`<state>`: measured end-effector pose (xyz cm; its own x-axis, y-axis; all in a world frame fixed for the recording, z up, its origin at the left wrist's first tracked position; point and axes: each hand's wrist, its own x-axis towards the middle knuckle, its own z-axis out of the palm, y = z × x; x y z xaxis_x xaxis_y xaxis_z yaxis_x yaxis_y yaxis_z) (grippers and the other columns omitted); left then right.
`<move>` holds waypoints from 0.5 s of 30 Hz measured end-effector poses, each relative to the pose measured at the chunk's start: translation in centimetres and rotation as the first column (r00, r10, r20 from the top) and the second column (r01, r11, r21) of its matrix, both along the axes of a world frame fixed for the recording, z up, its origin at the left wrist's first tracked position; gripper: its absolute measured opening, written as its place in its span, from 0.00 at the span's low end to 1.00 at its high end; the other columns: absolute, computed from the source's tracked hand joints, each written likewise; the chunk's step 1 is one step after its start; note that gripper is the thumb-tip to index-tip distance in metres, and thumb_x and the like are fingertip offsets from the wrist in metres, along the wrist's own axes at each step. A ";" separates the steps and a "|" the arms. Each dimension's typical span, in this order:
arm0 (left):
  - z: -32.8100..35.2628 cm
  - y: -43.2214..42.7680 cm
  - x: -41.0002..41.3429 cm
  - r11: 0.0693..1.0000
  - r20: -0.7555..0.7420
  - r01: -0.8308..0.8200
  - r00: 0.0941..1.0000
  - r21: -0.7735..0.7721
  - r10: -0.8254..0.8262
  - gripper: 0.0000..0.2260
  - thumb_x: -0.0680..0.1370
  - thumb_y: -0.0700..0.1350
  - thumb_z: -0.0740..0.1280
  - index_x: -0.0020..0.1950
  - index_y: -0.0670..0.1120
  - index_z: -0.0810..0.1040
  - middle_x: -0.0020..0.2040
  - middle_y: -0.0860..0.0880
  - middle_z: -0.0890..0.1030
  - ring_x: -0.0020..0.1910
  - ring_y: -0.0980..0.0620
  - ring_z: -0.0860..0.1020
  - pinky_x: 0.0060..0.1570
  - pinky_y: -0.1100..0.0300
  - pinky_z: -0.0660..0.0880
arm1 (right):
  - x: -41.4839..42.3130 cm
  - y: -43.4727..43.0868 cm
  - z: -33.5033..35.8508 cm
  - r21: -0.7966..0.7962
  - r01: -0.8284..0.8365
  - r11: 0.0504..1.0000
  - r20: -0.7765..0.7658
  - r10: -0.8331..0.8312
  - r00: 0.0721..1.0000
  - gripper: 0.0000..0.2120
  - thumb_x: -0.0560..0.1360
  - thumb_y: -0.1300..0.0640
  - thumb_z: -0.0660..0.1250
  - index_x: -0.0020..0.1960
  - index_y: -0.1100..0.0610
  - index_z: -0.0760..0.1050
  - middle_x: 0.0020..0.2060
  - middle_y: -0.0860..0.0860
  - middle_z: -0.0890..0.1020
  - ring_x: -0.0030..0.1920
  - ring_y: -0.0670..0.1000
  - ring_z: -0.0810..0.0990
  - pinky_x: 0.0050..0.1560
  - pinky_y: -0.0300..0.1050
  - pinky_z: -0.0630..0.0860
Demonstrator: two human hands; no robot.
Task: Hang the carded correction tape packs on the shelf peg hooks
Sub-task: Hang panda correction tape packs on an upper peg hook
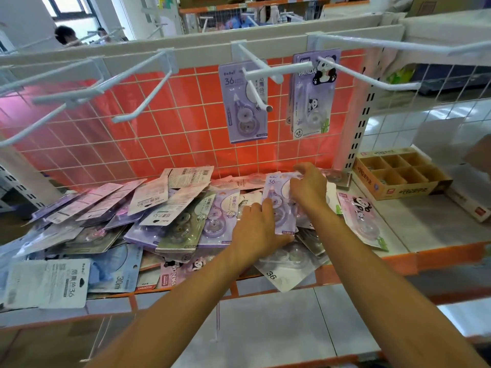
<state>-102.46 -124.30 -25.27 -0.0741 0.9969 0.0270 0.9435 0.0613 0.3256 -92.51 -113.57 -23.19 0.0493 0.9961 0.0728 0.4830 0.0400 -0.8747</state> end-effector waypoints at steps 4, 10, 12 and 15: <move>-0.4 -0.7 -0.1 0.995 0.093 -0.013 0.996 0.101 0.003 0.46 0.69 0.59 0.74 0.77 0.43 0.53 0.66 0.43 0.68 0.65 0.43 0.67 0.60 0.52 0.70 | 0.2 -0.7 1.0 -0.001 0.075 0.997 -0.244 -0.073 0.967 0.20 0.72 0.69 0.61 0.61 0.56 0.74 0.56 0.52 0.80 0.55 0.52 0.78 0.55 0.47 0.76; -0.3 -1.3 -0.8 0.976 0.233 -0.070 0.972 0.208 0.020 0.46 0.67 0.58 0.75 0.76 0.45 0.55 0.64 0.45 0.68 0.62 0.46 0.67 0.56 0.53 0.70 | 0.4 -2.3 3.7 0.060 0.032 0.998 -0.408 -0.004 0.913 0.16 0.71 0.66 0.63 0.46 0.46 0.80 0.41 0.46 0.83 0.46 0.52 0.83 0.51 0.56 0.80; 0.2 -1.5 -1.1 0.971 0.263 -0.063 0.965 0.229 0.001 0.38 0.68 0.57 0.74 0.72 0.47 0.62 0.61 0.47 0.71 0.59 0.47 0.69 0.52 0.54 0.70 | 0.5 -3.0 4.9 0.074 0.034 0.997 -0.480 0.006 0.877 0.17 0.73 0.67 0.63 0.43 0.45 0.78 0.39 0.45 0.82 0.45 0.53 0.83 0.49 0.57 0.81; 1.2 -1.9 -1.7 0.974 0.395 -0.033 0.917 0.225 -0.061 0.25 0.70 0.52 0.74 0.64 0.48 0.72 0.58 0.51 0.78 0.57 0.51 0.75 0.52 0.54 0.74 | 0.6 -4.6 6.9 0.108 -0.007 0.994 -0.614 0.072 0.786 0.15 0.74 0.70 0.62 0.48 0.52 0.79 0.39 0.49 0.82 0.42 0.51 0.82 0.47 0.53 0.80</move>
<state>-104.15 -126.21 -24.02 -0.1112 0.9693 0.2194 0.7332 -0.0690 0.6765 -91.94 -118.15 -16.25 0.0769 0.9880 0.1341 -0.1611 0.1451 -0.9762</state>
